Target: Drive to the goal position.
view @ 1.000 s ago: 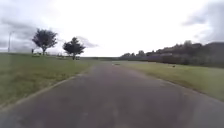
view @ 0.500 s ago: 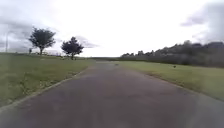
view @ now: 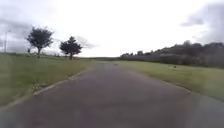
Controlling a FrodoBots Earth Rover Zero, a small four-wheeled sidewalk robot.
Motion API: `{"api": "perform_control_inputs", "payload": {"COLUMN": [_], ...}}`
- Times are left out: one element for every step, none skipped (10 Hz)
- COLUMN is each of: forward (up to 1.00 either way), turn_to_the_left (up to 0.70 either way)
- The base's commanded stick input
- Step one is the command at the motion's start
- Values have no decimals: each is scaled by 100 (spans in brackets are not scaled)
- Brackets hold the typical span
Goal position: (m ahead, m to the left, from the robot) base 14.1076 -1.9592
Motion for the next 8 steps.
{"api": "perform_control_inputs", "payload": {"forward": [70,70,70,70,70,70,70,70], "turn_to_the_left": [0,0,0,0,0,0,0,0]}}
